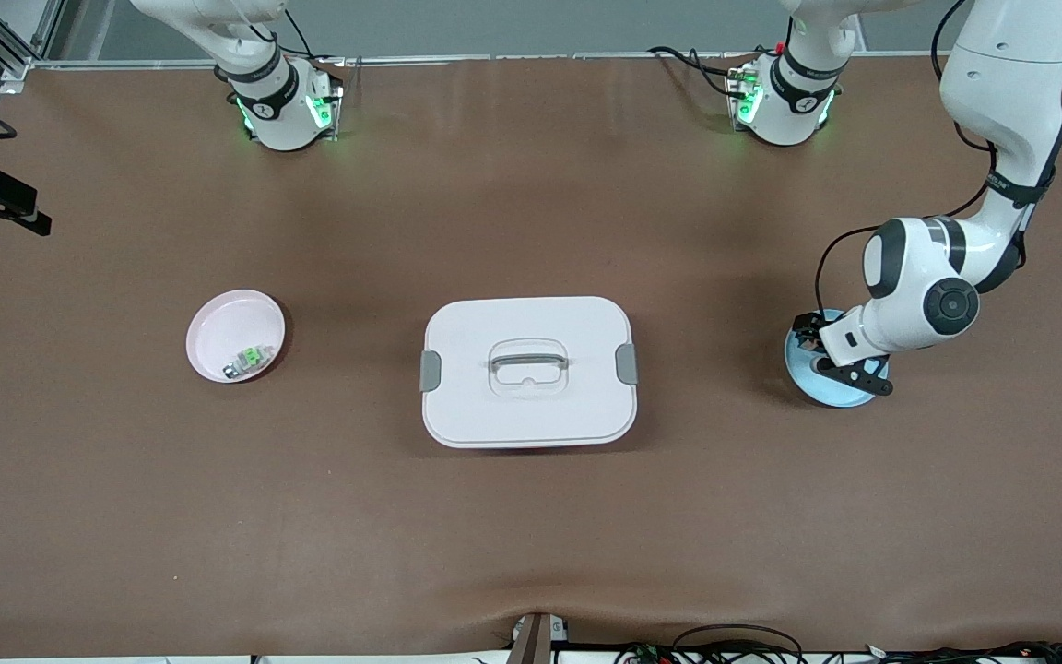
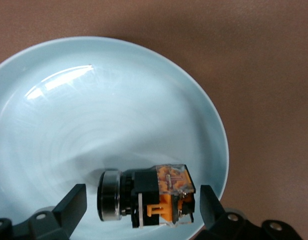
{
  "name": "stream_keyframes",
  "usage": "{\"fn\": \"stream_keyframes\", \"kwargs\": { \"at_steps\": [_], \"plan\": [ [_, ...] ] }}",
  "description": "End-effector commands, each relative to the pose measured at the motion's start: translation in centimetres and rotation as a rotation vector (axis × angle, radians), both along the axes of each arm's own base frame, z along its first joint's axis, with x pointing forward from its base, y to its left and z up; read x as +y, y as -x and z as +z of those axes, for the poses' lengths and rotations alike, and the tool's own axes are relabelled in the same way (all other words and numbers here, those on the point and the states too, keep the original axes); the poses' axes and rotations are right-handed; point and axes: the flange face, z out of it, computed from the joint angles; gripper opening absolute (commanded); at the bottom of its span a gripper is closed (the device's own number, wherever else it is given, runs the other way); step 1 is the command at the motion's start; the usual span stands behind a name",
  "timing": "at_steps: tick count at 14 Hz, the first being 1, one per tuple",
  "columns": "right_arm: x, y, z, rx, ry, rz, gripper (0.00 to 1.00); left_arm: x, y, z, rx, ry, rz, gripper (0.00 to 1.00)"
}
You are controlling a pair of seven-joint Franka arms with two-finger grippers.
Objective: Transfer orange switch to right arm and place
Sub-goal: 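Close the left gripper on the black-orange switch in the blue plate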
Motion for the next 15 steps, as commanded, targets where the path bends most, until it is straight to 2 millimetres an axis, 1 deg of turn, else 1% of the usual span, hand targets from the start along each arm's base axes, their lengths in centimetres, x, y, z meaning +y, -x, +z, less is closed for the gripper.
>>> {"fn": "stream_keyframes", "kwargs": {
  "at_steps": [1, 3, 7, 9, 10, 11, 12, 14, 15],
  "plan": [
    [-0.11, 0.27, 0.22, -0.006, 0.001, 0.007, 1.00, 0.11, -0.06, -0.39, -0.017, 0.010, -0.010, 1.00],
    [-0.11, 0.27, 0.22, -0.006, 0.001, 0.007, 1.00, 0.09, 0.00, -0.81, -0.022, 0.012, -0.010, 1.00],
    [-0.11, 0.27, 0.22, -0.006, 0.001, 0.007, 1.00, 0.08, 0.01, -0.95, -0.022, 0.013, -0.009, 1.00],
    [-0.11, 0.27, 0.22, -0.006, 0.001, 0.007, 1.00, 0.09, -0.03, -0.91, -0.022, 0.013, -0.009, 0.78],
    [-0.11, 0.27, 0.22, -0.006, 0.001, 0.007, 1.00, 0.09, -0.03, -0.91, -0.022, 0.013, -0.009, 0.70],
    [-0.11, 0.27, 0.22, -0.006, 0.001, 0.007, 1.00, 0.17, -0.03, -0.91, -0.022, 0.013, -0.007, 0.64],
    [-0.11, 0.27, 0.22, -0.006, 0.001, 0.007, 1.00, 0.09, -0.03, -0.91, -0.022, 0.013, -0.009, 0.60],
    [-0.11, 0.26, 0.23, -0.007, 0.001, 0.007, 1.00, 0.09, -0.12, -0.78, -0.025, 0.013, -0.007, 0.45],
    [-0.11, 0.27, 0.22, -0.006, 0.001, 0.007, 1.00, 0.09, -0.14, -0.70, -0.026, 0.013, -0.009, 0.41]
  ]
}}
